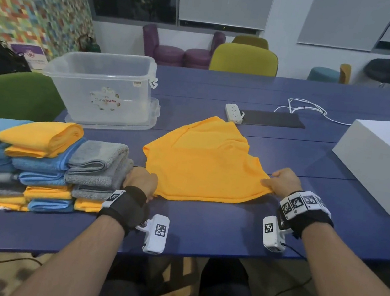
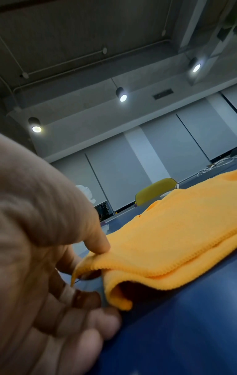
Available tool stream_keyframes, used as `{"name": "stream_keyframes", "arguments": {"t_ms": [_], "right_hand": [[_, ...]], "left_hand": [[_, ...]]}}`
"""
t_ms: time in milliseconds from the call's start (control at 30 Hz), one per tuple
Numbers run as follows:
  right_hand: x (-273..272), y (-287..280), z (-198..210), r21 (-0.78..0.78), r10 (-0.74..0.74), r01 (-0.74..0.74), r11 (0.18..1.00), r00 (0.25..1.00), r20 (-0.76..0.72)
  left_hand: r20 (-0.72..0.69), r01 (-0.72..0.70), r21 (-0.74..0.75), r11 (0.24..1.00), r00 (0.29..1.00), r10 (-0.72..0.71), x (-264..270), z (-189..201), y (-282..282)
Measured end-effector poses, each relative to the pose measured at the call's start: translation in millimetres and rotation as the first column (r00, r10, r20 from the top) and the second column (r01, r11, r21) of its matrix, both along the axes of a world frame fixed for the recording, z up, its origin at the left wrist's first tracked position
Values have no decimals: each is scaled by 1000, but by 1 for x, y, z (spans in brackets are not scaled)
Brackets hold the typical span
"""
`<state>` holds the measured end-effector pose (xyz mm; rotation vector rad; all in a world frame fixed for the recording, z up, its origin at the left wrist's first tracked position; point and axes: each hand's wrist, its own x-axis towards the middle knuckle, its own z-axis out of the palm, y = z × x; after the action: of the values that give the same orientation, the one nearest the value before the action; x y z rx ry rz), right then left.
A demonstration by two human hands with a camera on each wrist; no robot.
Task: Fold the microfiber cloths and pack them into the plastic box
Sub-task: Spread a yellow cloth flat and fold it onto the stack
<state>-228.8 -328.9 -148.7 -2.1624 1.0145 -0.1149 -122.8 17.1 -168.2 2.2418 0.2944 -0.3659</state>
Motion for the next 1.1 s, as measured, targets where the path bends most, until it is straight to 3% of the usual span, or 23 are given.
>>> {"name": "stream_keyframes", "arguments": {"t_ms": [100, 200, 433, 567, 800, 933, 1100], "right_hand": [[-2, 2, 1, -12, -50, 50, 999, 995, -81], [-6, 1, 0, 33, -46, 48, 998, 998, -52], [-18, 2, -1, 40, -72, 68, 997, 992, 105], [-19, -5, -4, 176, -59, 31, 984, 986, 155], [-19, -5, -8, 285, 8, -12, 959, 1000, 17], [-25, -3, 3, 199, -42, 45, 979, 999, -19], [-56, 6, 28, 160, 18, -9, 987, 998, -53]], "left_hand": [[70, -73, -80, 994, 994, 78, 22, -25, 3], [90, -99, -149, 984, 989, 113, 43, -45, 7], [-26, -165, -361, 918, 986, 167, 3, 1, 0], [-20, -200, -416, 887, 977, 211, 15, -13, 6], [-61, -148, -371, 917, 989, 135, -8, 4, 5], [9, -169, -324, 931, 983, 182, -13, 9, 8], [94, -118, -258, 959, 985, 146, -33, 22, 14]]}}
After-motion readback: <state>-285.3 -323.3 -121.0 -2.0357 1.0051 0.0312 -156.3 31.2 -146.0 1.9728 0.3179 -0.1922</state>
